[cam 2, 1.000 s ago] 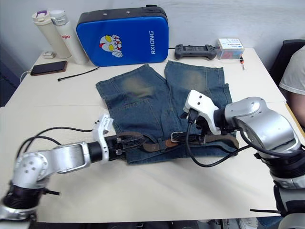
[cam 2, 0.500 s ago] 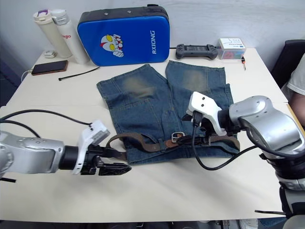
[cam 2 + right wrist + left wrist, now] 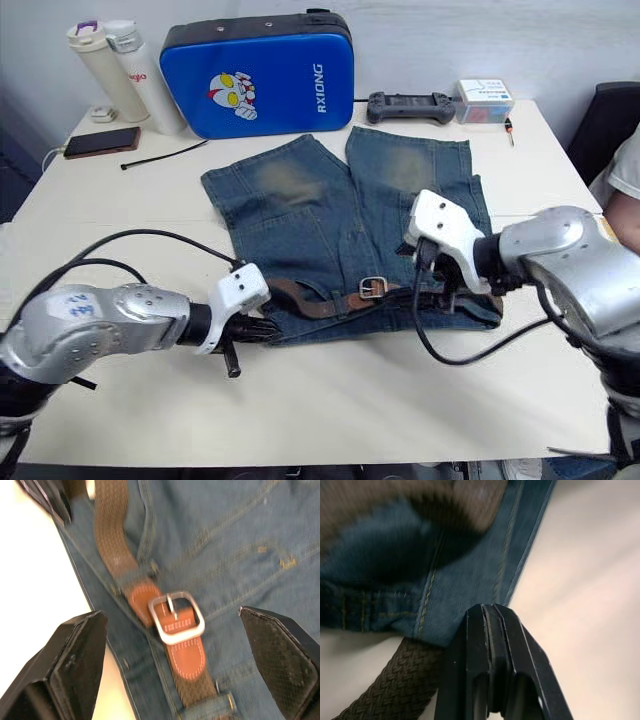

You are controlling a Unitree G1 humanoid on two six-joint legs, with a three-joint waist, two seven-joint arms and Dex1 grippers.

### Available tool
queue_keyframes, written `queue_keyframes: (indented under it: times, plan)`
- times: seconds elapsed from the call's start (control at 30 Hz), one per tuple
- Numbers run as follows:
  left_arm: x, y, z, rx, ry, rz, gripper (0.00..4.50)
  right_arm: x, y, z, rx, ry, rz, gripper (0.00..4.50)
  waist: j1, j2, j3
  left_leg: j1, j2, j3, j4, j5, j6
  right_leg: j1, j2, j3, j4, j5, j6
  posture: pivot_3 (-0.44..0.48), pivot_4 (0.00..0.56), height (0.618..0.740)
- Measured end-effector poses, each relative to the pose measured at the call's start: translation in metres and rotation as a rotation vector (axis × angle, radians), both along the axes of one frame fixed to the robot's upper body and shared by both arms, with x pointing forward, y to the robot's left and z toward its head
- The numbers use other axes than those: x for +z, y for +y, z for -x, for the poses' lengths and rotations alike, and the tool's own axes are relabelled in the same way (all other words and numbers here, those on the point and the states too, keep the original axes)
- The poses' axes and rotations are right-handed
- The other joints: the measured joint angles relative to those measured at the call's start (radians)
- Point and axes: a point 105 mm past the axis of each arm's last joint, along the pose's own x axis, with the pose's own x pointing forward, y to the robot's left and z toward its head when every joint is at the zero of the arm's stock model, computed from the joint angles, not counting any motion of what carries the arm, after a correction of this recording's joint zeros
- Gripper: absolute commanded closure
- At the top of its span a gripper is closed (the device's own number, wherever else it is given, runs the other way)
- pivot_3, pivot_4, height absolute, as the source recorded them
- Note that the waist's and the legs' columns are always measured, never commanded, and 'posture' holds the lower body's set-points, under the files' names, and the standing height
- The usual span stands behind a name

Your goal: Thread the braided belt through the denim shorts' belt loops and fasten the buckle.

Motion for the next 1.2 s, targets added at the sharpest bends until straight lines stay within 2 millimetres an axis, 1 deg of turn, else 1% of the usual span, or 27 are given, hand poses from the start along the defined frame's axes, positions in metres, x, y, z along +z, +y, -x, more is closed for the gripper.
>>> queue_keyframes:
  times: [0.1,0.17,0.33,0.4,0.53,0.8,0.93,1.17,1.2]
  plan:
    - [-0.001,-0.005,-0.006,-0.023,-0.026,-0.002,4.41,-0.020,0.006,0.005,0.105,-0.067,0.084,0.00,-0.001,0.000,0.000,0.001,0.000,0.001,0.001,0.000,0.001,0.001,0.000,0.001,0.001,0.000,0.001,0.000,0.150,0.740]
    - [-0.002,-0.007,-0.010,-0.028,-0.036,0.000,4.41,-0.030,0.016,0.007,0.187,-0.130,0.109,0.00,-0.002,0.000,0.000,0.002,0.000,0.001,0.002,0.000,0.001,0.002,0.000,0.001,0.003,0.000,0.001,0.000,0.150,0.740]
    - [-0.003,-0.009,-0.011,-0.041,-0.046,0.001,4.41,-0.040,0.043,0.004,0.337,-0.331,0.137,0.00,0.000,0.000,0.000,0.003,0.000,0.001,0.003,0.000,0.001,0.003,0.000,0.001,0.003,0.001,0.001,0.000,0.150,0.740]
    - [-0.004,-0.008,-0.011,-0.041,-0.047,0.001,4.41,-0.040,0.048,0.001,0.357,-0.375,0.140,0.00,0.001,0.000,0.000,0.003,-0.001,0.001,0.003,0.000,0.001,0.003,0.000,0.001,0.004,0.001,0.001,0.000,0.150,0.740]
    - [-0.005,-0.008,-0.010,-0.033,-0.047,0.007,4.41,-0.035,0.052,-0.008,0.374,-0.462,0.153,0.00,0.001,0.000,0.000,0.006,-0.001,0.001,0.003,0.000,0.001,0.005,0.000,0.001,0.004,0.001,0.001,0.000,0.150,0.740]
    - [-0.005,-0.006,-0.008,-0.023,-0.059,0.006,4.41,-0.043,0.047,-0.024,0.378,-0.534,0.209,0.00,-0.002,0.000,-0.001,0.007,-0.001,0.001,0.002,0.000,0.001,0.006,0.000,0.001,0.004,0.001,0.001,0.000,0.150,0.740]
    - [-0.006,-0.005,-0.008,-0.022,-0.058,0.005,4.41,-0.048,0.045,-0.029,0.379,-0.546,0.231,0.00,-0.003,0.000,-0.001,0.008,0.000,0.002,0.002,0.000,0.001,0.006,0.000,0.002,0.004,0.001,0.001,0.000,0.150,0.740]
    - [-0.006,-0.006,-0.008,-0.023,-0.056,0.003,4.41,-0.050,0.047,-0.028,0.397,-0.567,0.240,0.00,-0.003,0.000,-0.001,0.011,0.000,0.003,0.001,0.000,0.001,0.009,0.000,0.003,0.004,0.000,0.001,0.000,0.150,0.740]
    - [-0.006,-0.005,-0.008,-0.024,-0.057,0.003,4.47,-0.049,0.047,-0.028,0.396,-0.577,0.242,0.26,-0.003,0.000,-0.001,0.011,0.000,0.003,0.001,0.000,0.001,0.009,0.000,0.003,0.004,0.000,0.001,0.000,0.150,0.740]
